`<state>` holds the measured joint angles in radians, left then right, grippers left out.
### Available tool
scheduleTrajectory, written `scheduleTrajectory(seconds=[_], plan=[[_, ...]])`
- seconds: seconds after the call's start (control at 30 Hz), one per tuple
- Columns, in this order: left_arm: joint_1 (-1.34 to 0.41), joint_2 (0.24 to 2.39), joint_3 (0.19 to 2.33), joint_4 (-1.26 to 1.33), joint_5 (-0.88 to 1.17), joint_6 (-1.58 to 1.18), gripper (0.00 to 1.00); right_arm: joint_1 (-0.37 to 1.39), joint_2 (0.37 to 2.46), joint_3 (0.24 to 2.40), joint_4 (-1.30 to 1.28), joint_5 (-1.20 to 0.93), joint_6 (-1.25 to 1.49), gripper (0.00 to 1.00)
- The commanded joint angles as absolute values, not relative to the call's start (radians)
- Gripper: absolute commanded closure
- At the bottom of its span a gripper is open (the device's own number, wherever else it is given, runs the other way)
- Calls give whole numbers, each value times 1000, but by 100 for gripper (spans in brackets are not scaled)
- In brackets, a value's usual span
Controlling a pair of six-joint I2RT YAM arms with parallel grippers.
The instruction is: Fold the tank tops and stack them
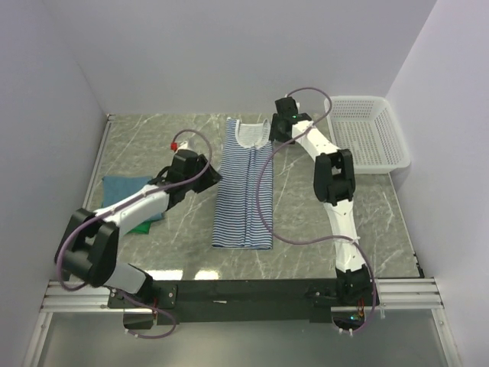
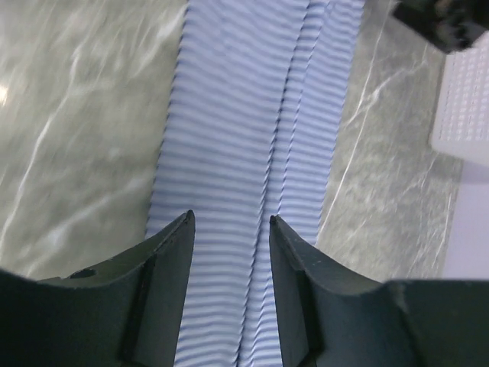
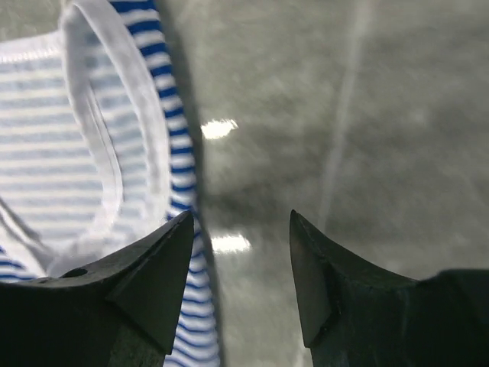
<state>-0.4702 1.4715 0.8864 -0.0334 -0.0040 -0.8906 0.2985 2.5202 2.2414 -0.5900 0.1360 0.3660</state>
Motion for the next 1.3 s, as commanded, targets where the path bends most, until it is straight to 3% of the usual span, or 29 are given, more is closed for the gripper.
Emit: scheduleTrajectory(seconds=[0.0, 0.23, 0.5, 0.63, 0.87, 1.27], plan=[[-491, 1327, 767, -31, 3, -931, 51, 298, 2249, 2055, -583, 196, 406, 40], [-658, 1109, 510, -100, -164, -998, 54, 397, 1650, 1332, -433, 245, 554, 41], [-864, 974, 359, -146, -307, -1143, 57, 616, 1231, 705, -328, 219, 736, 44], [-887, 994, 345, -140, -321, -1138, 56, 707, 1097, 562, -285, 195, 817, 45], [-913, 1034, 313, -121, -336, -1158, 56, 882, 1072, 489, -272, 250, 966, 45], [-948, 1098, 291, -92, -360, -1163, 63, 1014, 1172, 473, -253, 291, 1058, 47]])
